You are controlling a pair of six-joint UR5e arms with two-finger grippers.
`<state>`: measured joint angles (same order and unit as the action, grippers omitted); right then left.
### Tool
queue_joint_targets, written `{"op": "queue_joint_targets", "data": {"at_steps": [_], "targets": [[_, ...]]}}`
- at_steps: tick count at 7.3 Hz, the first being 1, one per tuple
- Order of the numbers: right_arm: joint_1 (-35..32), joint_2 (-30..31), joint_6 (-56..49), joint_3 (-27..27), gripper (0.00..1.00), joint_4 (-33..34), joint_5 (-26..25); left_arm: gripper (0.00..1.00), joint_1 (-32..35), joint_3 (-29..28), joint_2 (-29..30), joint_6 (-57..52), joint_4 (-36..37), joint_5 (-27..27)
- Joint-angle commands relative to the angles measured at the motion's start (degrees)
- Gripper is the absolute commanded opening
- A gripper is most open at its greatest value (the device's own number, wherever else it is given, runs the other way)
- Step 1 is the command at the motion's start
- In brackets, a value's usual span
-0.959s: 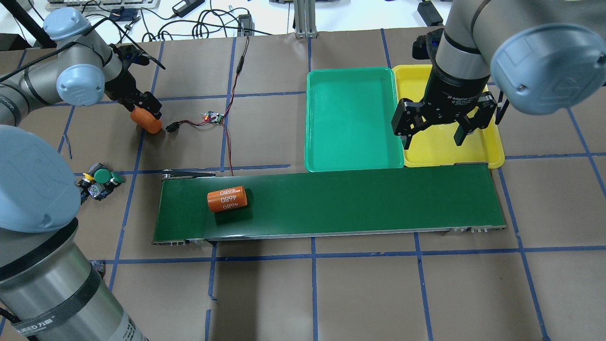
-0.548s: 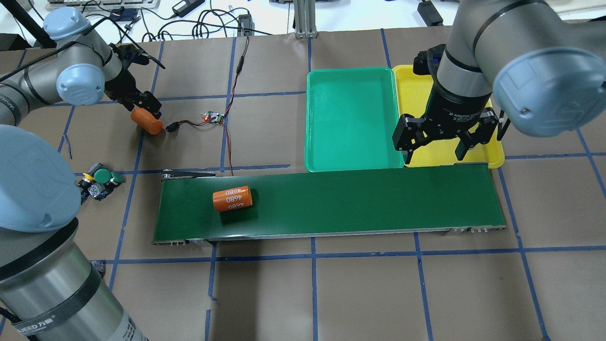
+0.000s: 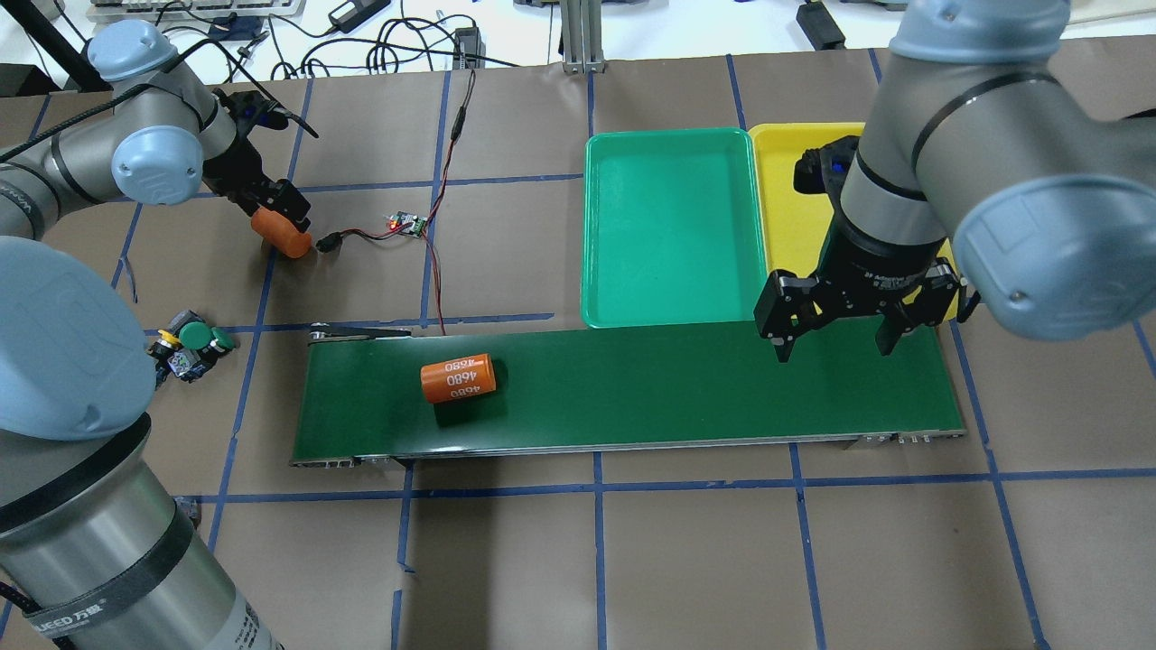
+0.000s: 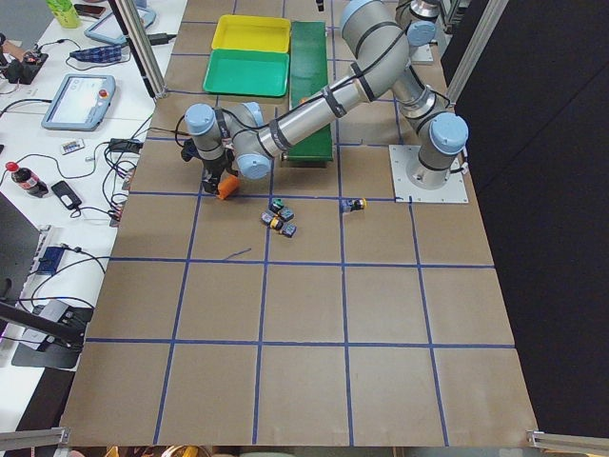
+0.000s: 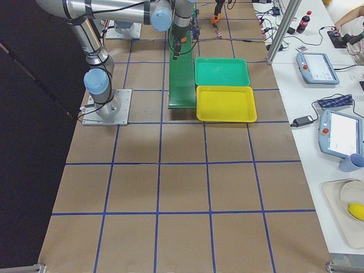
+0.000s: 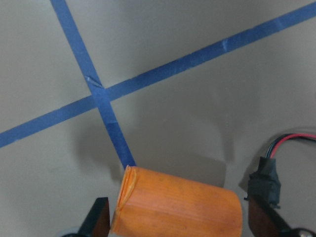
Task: Sort buttons by color to trays
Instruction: 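Grasp the second orange cell with left gripper while right arm lowers by conveyor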
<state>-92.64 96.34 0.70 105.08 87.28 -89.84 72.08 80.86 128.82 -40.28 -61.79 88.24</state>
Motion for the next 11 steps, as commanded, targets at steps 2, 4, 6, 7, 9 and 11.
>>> {"op": "queue_joint_targets", "data": {"at_steps": [2,4,6,7,9,11], "targets": [[0.0,6.82,-0.09,7.83,1.0,0.09,-0.16,1.0,-0.01,0.17,0.82,-0.41,0.0,0.18],[-0.09,12.09,-0.17,13.46,1.0,0.0,-0.24,1.0,-0.35,0.87,1.0,-0.32,-0.61,0.36],[-0.35,17.27,-0.18,19.08,1.0,0.0,-0.24,0.17,-1.93,0.96,0.56,0.64,-1.75,0.01],[-0.44,20.35,-0.18,22.5,1.0,0.0,-0.24,0.05,-1.94,0.7,-0.31,0.82,-3.06,-0.34],[-0.53,24.58,0.0,27.96,1.0,3.39,-0.07,0.04,-0.55,0.6,-4.16,10.96,-8.86,-0.7],[-0.53,24.59,-0.35,28.07,1.0,12.97,-3.11,0.05,0.26,3.85,-12.67,14.78,-16.75,-1.05]]}}
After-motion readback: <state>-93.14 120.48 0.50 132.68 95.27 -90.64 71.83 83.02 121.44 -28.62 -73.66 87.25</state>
